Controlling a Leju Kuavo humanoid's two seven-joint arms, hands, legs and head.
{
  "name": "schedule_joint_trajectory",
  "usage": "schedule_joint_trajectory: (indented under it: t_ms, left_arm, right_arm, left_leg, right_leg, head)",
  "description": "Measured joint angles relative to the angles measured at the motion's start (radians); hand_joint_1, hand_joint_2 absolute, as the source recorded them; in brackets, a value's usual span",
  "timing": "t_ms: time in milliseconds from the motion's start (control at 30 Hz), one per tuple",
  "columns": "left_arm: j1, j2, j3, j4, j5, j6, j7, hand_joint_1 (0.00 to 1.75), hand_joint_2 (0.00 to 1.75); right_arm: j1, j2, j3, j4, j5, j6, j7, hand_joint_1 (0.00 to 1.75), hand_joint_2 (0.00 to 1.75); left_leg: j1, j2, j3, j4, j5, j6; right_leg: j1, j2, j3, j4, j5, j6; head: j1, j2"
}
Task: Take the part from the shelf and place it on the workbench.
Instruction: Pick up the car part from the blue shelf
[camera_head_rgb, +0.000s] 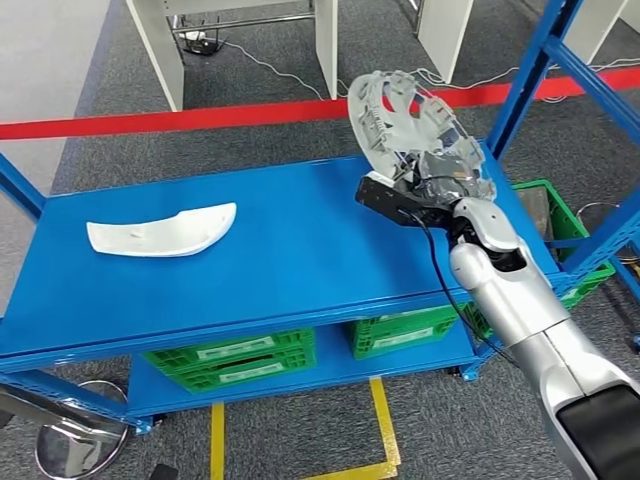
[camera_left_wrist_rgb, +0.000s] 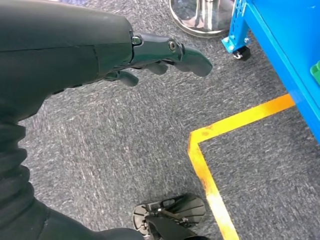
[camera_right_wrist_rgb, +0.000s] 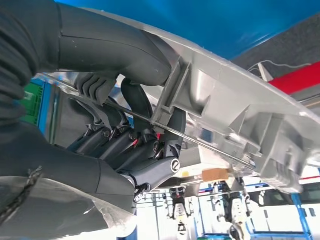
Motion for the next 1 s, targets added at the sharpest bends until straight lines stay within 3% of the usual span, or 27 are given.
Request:
schedule_joint_trajectory:
  t_ms: [100,133,167,200,267,333,433,500,600,667,700,800,867,1000]
  left_arm:
    - [-0.001,-0.001,0.0,0.0,0.0,0.0,0.0,0.0,1.75]
    - [0.0,-0.001,0.0,0.0,0.0,0.0,0.0,0.0,1.75]
    - [0.0,-0.002,0.0,0.0,0.0,0.001,0.0,0.0,1.75]
    - [0.0,-0.002,0.0,0.0,-0.001,0.001,0.0,0.0,1.75]
    - [-0.001,-0.001,0.0,0.0,-0.003,0.003,0.0,0.0,1.75]
    - [-0.002,0.0,0.0,0.0,-0.005,0.005,-0.001,0.0,1.75]
    - [-0.002,-0.002,0.001,0.001,-0.005,0.007,-0.002,0.0,1.75]
    - [-0.002,-0.004,0.001,0.001,-0.002,0.007,-0.003,0.0,1.75]
    - [-0.005,-0.006,0.002,0.001,0.0,0.008,-0.004,0.0,1.75]
    - [-0.004,-0.009,0.002,0.001,0.0,0.009,-0.004,0.0,1.75]
    - [-0.003,-0.01,0.003,0.001,0.0,0.009,-0.005,0.0,1.75]
    - [-0.005,-0.01,0.006,0.001,0.0,0.01,-0.006,0.0,1.75]
    - [-0.006,-0.009,0.009,0.001,-0.001,0.011,-0.007,0.0,1.75]
    - [-0.002,-0.008,0.015,0.001,-0.003,0.012,-0.01,0.0,1.75]
  right_arm:
    - [0.003,0.0,-0.001,-0.005,0.007,-0.008,0.0,1.75,1.75]
    - [0.006,0.0,-0.001,-0.008,0.012,-0.016,0.0,1.75,1.75]
    - [0.01,0.0,-0.002,-0.012,0.018,-0.025,0.0,1.75,1.75]
    - [0.014,0.0,-0.002,-0.018,0.024,-0.035,0.0,1.75,1.75]
    - [0.019,0.0,-0.005,-0.036,0.032,-0.051,0.0,1.75,1.75]
    - [0.024,0.0,-0.011,-0.052,0.036,-0.07,-0.001,1.75,1.75]
    - [0.05,0.0,-0.031,-0.087,0.004,-0.107,-0.03,1.75,1.75]
    - [0.066,0.001,-0.049,-0.111,-0.037,-0.121,-0.06,1.75,1.75]
    - [0.09,0.003,-0.065,-0.13,-0.093,-0.127,-0.095,1.75,1.75]
    - [0.114,0.007,-0.076,-0.143,-0.156,-0.128,-0.129,1.75,1.75]
    - [0.125,0.011,-0.083,-0.151,-0.19,-0.129,-0.146,1.75,1.75]
    - [0.144,0.024,-0.101,-0.178,-0.277,-0.136,-0.188,1.75,1.75]
    - [0.156,0.033,-0.11,-0.193,-0.32,-0.145,-0.208,1.75,1.75]
    - [0.181,0.049,-0.134,-0.217,-0.422,-0.153,-0.246,1.75,1.75]
  left_leg:
    - [0.003,0.001,-0.082,0.185,-0.088,-0.01]
    - [0.003,0.001,-0.105,0.231,-0.099,-0.01]
    - [0.003,0.001,-0.112,0.243,-0.091,-0.008]
    - [0.002,0.001,-0.103,0.216,-0.063,-0.003]
    - [-0.004,0.001,-0.047,0.087,0.013,0.018]
    - [-0.011,0.001,-0.006,-0.009,0.051,0.036]
    - [-0.012,0.002,0.005,-0.041,0.046,0.043]
    - [-0.006,0.003,0.013,-0.06,0.048,0.043]
    - [-0.002,0.003,0.016,-0.067,0.05,0.044]
    - [-0.001,0.001,0.017,-0.064,0.049,0.043]
    - [0.001,0.0,0.017,-0.062,0.047,0.041]
    - [0.004,-0.002,0.014,-0.045,0.035,0.026]
    - [0.001,-0.004,0.008,-0.033,0.031,0.015]
    - [0.001,-0.004,0.0,-0.015,0.018,0.0]
  right_leg:
    - [0.0,0.0,0.004,0.0,-0.003,-0.009]
    - [0.002,0.001,0.005,0.0,-0.004,-0.011]
    - [0.004,0.002,0.007,0.0,-0.005,-0.012]
    - [0.006,0.003,0.009,0.0,-0.007,-0.013]
    - [0.01,0.004,0.016,-0.001,-0.011,-0.013]
    - [0.012,0.003,0.018,-0.002,-0.013,-0.009]
    - [0.012,0.0,0.013,-0.005,-0.014,0.005]
    - [0.013,-0.002,-0.004,0.022,-0.035,0.014]
    - [0.009,-0.002,-0.086,0.193,-0.115,0.024]
    - [0.007,-0.002,-0.129,0.273,-0.132,0.031]
    - [0.005,-0.002,-0.125,0.259,-0.111,0.034]
    - [-0.001,-0.005,-0.036,0.076,-0.021,0.043]
    - [0.0,-0.003,-0.003,0.018,-0.014,0.037]
    - [-0.001,-0.001,-0.002,0.017,-0.012,0.01]
  head:
    - [-0.004,0.0]
    - [-0.004,0.0]
    - [-0.004,0.0]
    - [-0.004,0.0]
    - [-0.003,0.0]
    - [-0.001,0.0]
    - [0.0,0.0]
    - [0.002,0.0]
    - [0.003,0.0]
    - [0.004,0.0]
    - [0.004,0.0]
    - [0.005,0.0]
    - [0.007,0.0]
    - [0.005,0.0]
